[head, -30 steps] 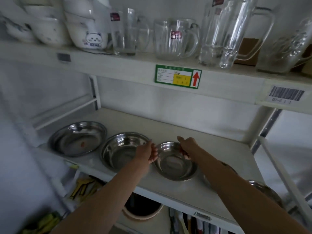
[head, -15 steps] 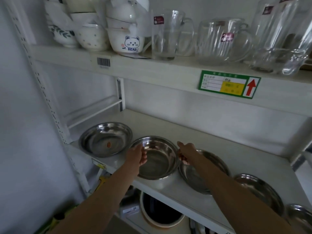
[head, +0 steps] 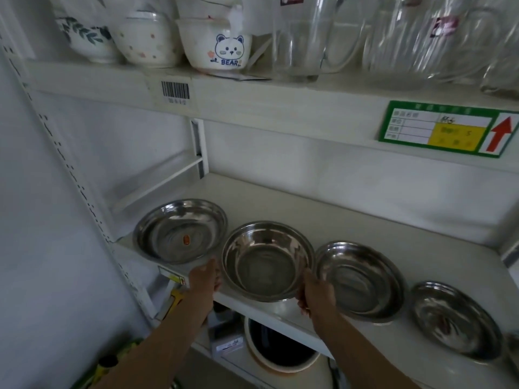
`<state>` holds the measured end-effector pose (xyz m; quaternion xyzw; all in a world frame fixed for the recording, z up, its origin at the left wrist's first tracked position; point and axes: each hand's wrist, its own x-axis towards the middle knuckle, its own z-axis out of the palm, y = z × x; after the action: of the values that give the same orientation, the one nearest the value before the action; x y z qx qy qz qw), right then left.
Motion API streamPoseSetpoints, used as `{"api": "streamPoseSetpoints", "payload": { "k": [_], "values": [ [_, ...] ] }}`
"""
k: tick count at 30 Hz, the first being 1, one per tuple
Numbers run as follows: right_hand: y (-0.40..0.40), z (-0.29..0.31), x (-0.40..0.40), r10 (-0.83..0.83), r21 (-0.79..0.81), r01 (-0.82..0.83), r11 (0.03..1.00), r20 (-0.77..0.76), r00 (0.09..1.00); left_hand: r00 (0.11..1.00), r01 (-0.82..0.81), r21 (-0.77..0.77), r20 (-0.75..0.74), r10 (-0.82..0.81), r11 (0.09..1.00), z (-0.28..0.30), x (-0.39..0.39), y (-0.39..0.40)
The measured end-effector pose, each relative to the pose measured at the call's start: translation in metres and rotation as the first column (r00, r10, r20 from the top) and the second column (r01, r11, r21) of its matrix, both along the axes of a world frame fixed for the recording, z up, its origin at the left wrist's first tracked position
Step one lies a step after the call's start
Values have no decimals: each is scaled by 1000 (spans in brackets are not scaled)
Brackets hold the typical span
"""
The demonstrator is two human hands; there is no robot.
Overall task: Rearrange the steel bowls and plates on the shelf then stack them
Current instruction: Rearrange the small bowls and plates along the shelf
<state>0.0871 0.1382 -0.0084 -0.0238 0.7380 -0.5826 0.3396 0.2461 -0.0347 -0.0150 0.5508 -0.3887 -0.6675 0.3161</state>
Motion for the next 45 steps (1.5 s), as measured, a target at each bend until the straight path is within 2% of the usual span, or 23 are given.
{"api": "streamPoseSetpoints", "payload": {
  "k": [6, 9, 13, 18, 23, 29, 39, 45],
  "values": [
    [11, -9, 8, -66, 21, 64, 998, 120, 991, 996, 82, -19, 21, -81, 996, -2, -14, -7],
    [6, -7, 13, -43, 23, 40, 999, 164, 986, 993, 111, -49, 36, -109, 993, -5, -16, -10],
    [-3, -4, 24, -59, -34, 67, 997, 187, 981, 995, 104, -76, 21, -102, 992, -7, -19, -8],
    [-15, -16, 26, -106, 10, 105, 994, 29, 994, 993, 118, -103, 7, -118, 988, -10, -20, -8],
    [-15, -1, 34, -166, -66, 171, 983, 79, 983, 992, 124, -94, -13, -126, 988, -14, -20, -7],
    [-14, 3, 38, -153, -64, 157, 986, 56, 987, 995, 99, -75, -24, -101, 992, -14, -19, -8],
    [-24, 14, 37, -157, -139, 151, 979, -33, 987, 989, 27, -168, -140, -51, 985, 6, -17, -17],
    [-54, 39, 32, -97, -146, 72, 987, -172, 980, 977, -11, -155, -212, -22, 988, 37, -8, -36]
  ]
}}
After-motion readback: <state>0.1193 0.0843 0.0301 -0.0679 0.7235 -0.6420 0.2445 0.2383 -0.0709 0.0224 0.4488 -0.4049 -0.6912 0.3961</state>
